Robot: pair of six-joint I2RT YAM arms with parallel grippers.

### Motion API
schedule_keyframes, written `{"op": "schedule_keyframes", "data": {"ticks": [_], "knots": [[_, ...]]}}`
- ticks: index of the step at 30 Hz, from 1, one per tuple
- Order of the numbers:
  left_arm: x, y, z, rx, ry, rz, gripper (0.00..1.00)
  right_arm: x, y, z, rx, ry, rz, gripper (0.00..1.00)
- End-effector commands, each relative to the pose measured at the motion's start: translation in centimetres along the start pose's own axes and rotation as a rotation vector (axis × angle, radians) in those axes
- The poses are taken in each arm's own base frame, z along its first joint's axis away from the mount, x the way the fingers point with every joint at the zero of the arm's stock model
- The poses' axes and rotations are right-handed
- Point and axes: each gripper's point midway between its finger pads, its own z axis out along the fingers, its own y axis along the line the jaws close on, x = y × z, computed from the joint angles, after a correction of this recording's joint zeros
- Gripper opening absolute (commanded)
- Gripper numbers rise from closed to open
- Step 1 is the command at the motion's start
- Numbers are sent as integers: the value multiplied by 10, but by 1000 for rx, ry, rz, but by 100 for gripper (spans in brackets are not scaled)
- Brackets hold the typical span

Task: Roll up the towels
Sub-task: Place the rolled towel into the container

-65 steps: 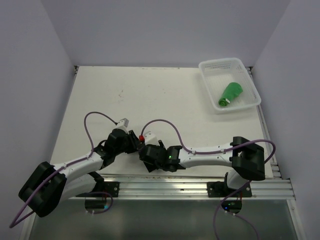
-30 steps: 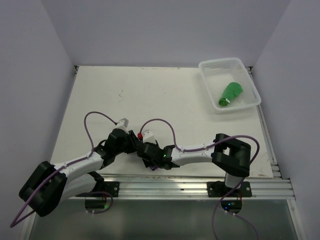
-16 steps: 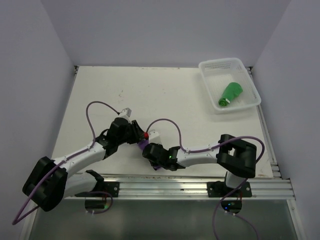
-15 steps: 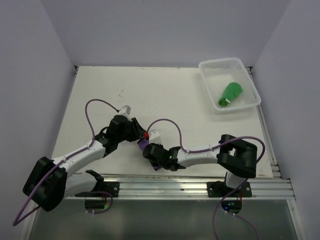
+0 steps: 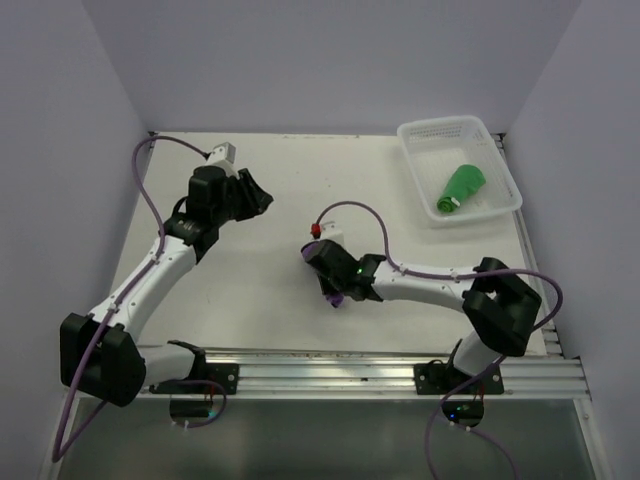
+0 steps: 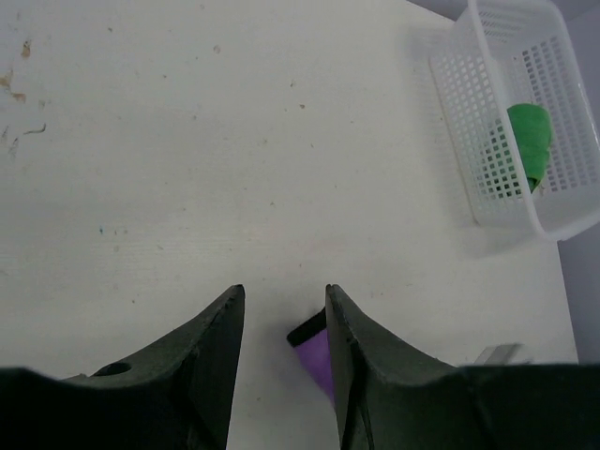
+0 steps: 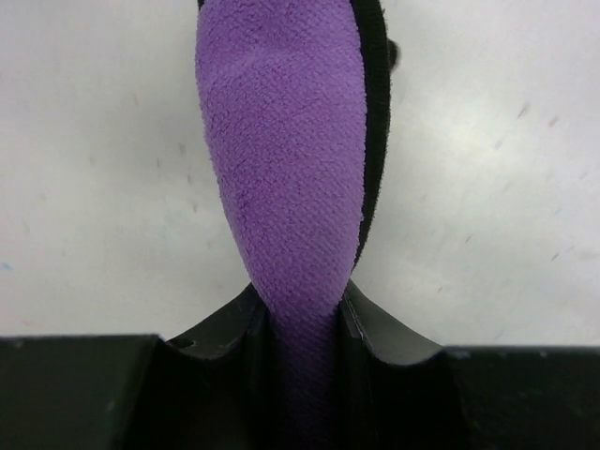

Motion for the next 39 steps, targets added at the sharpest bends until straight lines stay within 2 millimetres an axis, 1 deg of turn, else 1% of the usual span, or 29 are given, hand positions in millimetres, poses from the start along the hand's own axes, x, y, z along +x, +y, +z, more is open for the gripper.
{"op": "schedule_keyframes", "data": {"ticks": [1,2,3,4,5,6,7,8,9,10,11,12,13,14,15,17,18,20,21,24,28,29,31,32,33,35,36,38,39], "knots": [[-3,13,0,-58,21,83,44,-85,-11,-20,-70,-102,28,0],[-2,16,1,-65,31,89,44,-112,-11,-28,-84,-133,42,0],[-4,18,2,-75,28,103,44,-131,-26,-27,-70,-149,73,0],[-1,22,6,-89,44,108,44,-146,-34,-29,-61,-166,68,0],[-2,25,7,-98,47,116,44,-173,-40,-35,-60,-205,90,0],[-1,28,8,-108,51,131,44,-191,-62,-33,-42,-221,131,0],[2,33,11,-118,62,134,44,-205,-75,-34,-29,-240,153,0],[4,36,12,-128,68,138,44,-227,-86,-37,-21,-271,180,0],[5,41,13,-135,73,146,44,-243,-116,-35,20,-295,230,0],[6,43,14,-139,78,150,44,-253,-131,-34,48,-312,254,0],[8,47,14,-146,82,154,44,-271,-146,-39,71,-355,282,0],[7,51,14,-153,80,165,44,-277,-174,-32,120,-368,315,0],[9,54,14,-158,85,170,44,-284,-190,-32,147,-387,336,0],[11,56,15,-163,86,175,44,-297,-204,-35,166,-434,365,0],[12,59,14,-167,88,182,43,-299,-235,-29,206,-446,411,0],[16,60,15,-162,89,188,43,-312,-261,-30,221,-498,476,0],[20,62,15,-161,98,188,43,-312,-283,-27,254,-510,501,0],[23,63,17,-156,111,196,43,-317,-303,-26,284,-545,527,0],[23,60,18,-143,116,201,43,-316,-317,-27,315,-560,543,0],[29,57,24,-116,155,202,43,-314,-340,-21,392,-589,531,0],[45,56,34,-78,217,181,42,-308,-359,-10,458,-615,518,0],[47,56,35,-73,223,180,42,-304,-364,-3,480,-617,518,0],[48,56,36,-68,228,180,42,-296,-376,3,532,-620,515,0],[50,57,36,-69,231,182,42,-296,-380,9,541,-633,518,0],[50,57,36,-66,231,184,42,-291,-389,13,558,-627,529,0],[51,58,37,-69,233,187,42,-290,-398,18,562,-642,562,0],[50,58,37,-71,232,188,42,-282,-408,28,578,-625,575,0],[51,59,39,-75,235,191,42,-281,-415,36,566,-624,601,0],[51,59,39,-74,237,191,42,-273,-421,46,577,-601,613,0]]}}
